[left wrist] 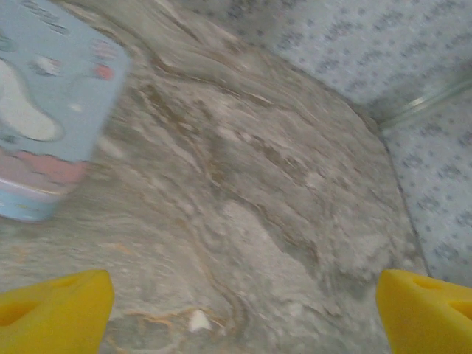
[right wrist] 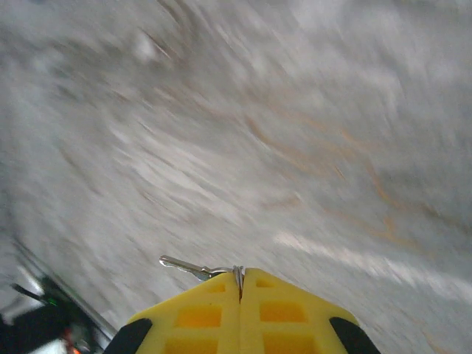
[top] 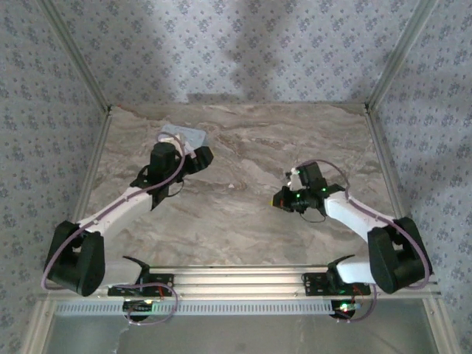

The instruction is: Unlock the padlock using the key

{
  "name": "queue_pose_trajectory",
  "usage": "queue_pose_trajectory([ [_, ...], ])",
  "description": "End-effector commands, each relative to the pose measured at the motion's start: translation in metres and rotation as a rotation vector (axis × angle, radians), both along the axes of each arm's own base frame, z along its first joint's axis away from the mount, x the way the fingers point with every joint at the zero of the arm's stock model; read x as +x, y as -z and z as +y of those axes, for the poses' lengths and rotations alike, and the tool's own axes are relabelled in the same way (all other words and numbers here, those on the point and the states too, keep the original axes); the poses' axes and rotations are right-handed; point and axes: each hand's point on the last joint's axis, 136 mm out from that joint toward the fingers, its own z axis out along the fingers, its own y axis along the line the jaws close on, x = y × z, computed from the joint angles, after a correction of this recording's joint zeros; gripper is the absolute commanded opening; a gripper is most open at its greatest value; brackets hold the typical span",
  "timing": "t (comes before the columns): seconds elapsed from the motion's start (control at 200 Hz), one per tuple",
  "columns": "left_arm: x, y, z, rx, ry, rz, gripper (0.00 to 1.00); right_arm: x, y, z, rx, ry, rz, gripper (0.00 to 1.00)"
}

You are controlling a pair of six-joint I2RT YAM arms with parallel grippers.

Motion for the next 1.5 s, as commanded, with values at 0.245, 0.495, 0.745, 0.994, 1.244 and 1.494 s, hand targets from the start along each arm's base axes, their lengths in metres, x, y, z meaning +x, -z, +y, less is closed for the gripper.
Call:
queue_pose_trajectory([
  [0.245, -0.021, -0.094, -0.115, -0.075, 0.403, -0.21, 0.78, 0.067, -0.125, 0.012, 0.303, 0.18, -0.274, 0.0],
  [0.495, -0.029, -0.101, -0.146, -0.057, 0.482, -0.259, 0.7, 0.071, -0.148, 0.016, 0.338, 0.187, -0.269, 0.0],
  [0.745, -0.04, -0.084, -0.168, -0.025, 0.538, -0.233, 0.66, 0.074, -0.147, 0.028, 0.347, 0.161, -0.251, 0.0],
  [0.994, -0.033, -0.078, -0.177, -0.021, 0.54, -0.22, 0.62, 0.07, -0.147, 0.037, 0.343, 0.139, -0.247, 0.0],
  [1.244, -0.028, -0.071, -0.176, -0.016, 0.51, -0.197, 0.52, 0.066, -0.147, 0.039, 0.343, 0.129, -0.244, 0.0],
  [1.494, -0.026, -0.064, -0.177, -0.006, 0.504, -0.181, 0.46, 0.065, -0.153, 0.042, 0.363, 0.123, -0.253, 0.0],
])
